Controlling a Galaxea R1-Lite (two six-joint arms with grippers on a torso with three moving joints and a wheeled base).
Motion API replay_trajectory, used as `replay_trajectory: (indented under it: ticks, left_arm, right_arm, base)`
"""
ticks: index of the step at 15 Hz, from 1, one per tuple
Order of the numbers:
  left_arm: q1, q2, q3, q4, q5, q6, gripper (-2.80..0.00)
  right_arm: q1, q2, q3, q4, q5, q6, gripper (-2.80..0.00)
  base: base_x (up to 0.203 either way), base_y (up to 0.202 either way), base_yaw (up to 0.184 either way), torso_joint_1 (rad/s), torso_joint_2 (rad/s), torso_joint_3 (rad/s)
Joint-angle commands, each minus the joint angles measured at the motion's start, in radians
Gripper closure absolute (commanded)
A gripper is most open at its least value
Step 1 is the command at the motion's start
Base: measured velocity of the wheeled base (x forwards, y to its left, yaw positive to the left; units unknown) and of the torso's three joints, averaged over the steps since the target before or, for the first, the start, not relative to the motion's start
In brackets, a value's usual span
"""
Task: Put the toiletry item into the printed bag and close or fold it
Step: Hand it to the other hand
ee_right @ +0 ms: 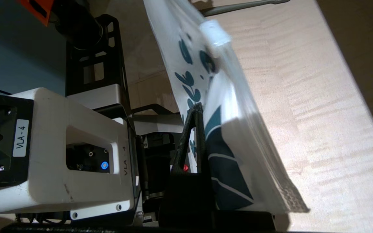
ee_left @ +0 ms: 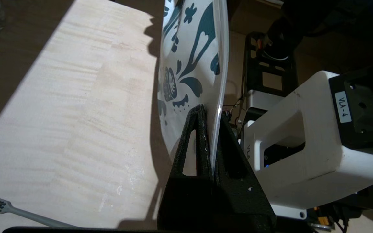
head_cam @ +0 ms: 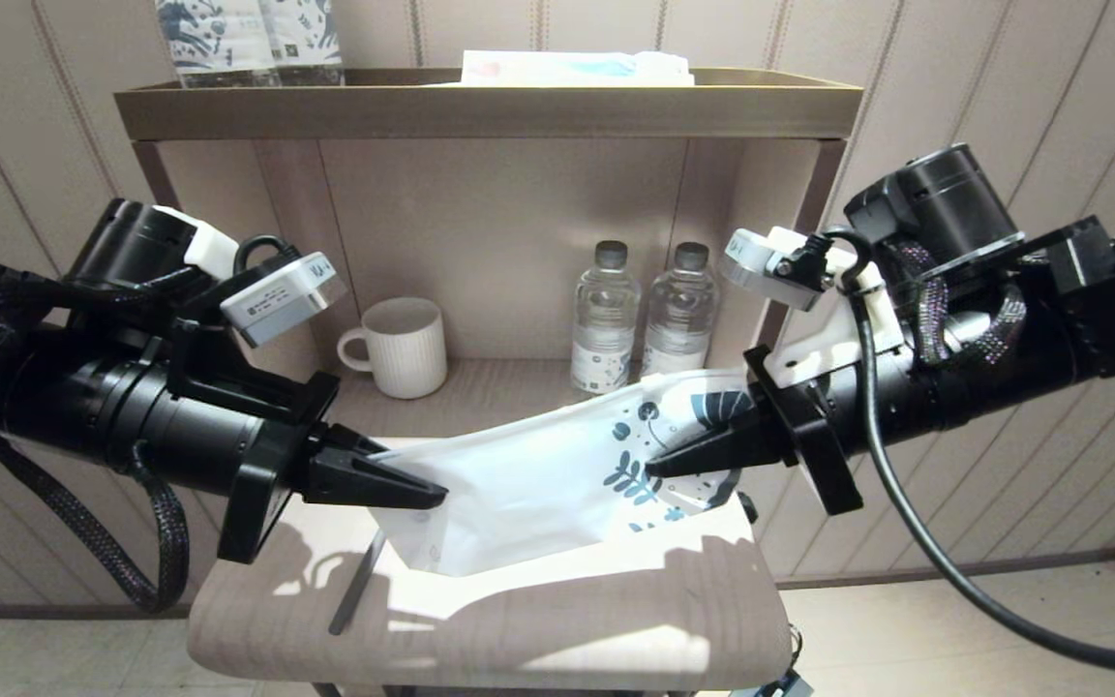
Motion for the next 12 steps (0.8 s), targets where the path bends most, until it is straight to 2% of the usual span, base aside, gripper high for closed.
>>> replay_trajectory:
  ticks: [1,5,6,12]
  left_arm:
    - [-0.001,0.010,-0.002,0.002,-0.006,0.003,0.00]
    - [0.000,0.011,0.002,0.001,-0.003,0.005,0.00]
    - [0.001,0.013,0.003,-0.003,-0.003,0.009,-2.80]
    - [0.002,-0.004,-0.020,-0.021,-0.010,0.005,-2.80]
  right_arm:
    - [0.017,-0.002,0.002,0.002,0.003,-0.002,0.00]
    - [0.019,-0.004,0.013,-0.001,0.003,-0.002,0.00]
    - [0.019,-0.006,0.014,-0.001,0.003,-0.002,0.00]
    - [0.045,-0.002,0.057,-0.007,0.003,-0.002,0.00]
  base:
    - [0.000,0.000,0.000,0.000,0.00,0.000]
    - [0.000,0.000,0.000,0.000,0.00,0.000]
    - [0.000,0.000,0.000,0.000,0.00,0.000]
    - [0.000,0.000,0.000,0.000,0.00,0.000]
